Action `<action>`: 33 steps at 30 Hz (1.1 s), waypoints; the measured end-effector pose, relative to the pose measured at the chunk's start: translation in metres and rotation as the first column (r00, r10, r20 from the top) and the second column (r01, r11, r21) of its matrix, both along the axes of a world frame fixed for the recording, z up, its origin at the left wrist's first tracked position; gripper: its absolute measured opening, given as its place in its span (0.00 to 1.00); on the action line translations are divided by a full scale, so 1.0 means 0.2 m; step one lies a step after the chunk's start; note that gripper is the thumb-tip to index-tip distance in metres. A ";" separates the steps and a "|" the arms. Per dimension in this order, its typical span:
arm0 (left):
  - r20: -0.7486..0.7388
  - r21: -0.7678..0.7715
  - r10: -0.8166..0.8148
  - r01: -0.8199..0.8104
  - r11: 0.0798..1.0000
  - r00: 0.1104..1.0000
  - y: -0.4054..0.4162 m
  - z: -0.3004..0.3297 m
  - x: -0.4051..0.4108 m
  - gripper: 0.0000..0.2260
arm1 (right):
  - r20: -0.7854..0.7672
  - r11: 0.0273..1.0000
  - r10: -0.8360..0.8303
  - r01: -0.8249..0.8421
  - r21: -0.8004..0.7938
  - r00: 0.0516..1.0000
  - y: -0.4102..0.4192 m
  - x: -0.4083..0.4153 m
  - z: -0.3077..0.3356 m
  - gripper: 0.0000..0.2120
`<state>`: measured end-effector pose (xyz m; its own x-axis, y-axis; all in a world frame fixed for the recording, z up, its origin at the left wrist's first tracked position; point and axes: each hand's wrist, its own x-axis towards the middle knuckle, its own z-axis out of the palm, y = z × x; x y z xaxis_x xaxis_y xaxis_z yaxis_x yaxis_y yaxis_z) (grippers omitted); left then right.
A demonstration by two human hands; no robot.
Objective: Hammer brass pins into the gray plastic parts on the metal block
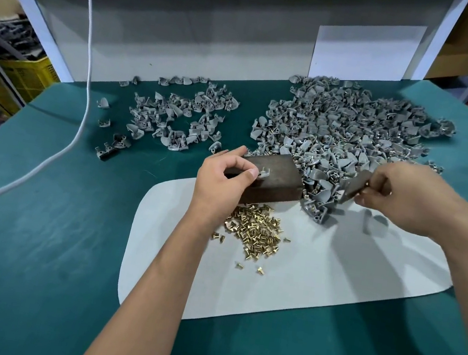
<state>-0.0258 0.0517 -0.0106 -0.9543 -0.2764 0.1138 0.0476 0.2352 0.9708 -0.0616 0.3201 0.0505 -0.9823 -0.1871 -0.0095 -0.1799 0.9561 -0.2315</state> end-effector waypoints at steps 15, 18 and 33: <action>-0.113 -0.179 0.019 -0.040 0.983 0.993 0.03 0.01 0.03 0.10 | -0.159 0.919 0.052 -0.110 -0.378 0.986 -0.33 0.08 -0.04 0.07; -0.175 -0.220 0.008 -0.047 0.974 0.985 0.07 0.03 0.04 0.11 | -0.171 0.850 0.211 -0.267 -0.453 0.962 -0.39 0.09 -0.08 0.09; -0.079 -0.745 -0.223 0.091 0.660 0.972 0.66 0.19 -0.36 0.02 | -0.152 0.943 -0.022 -0.030 -0.331 0.988 0.12 -0.20 -0.12 0.09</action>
<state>-0.0974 0.1835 0.0277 -0.9275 0.1122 0.3567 0.2800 0.8406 0.4637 -0.1018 0.3451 0.0263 -0.9664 -0.1581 0.2028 -0.2416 0.8287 -0.5049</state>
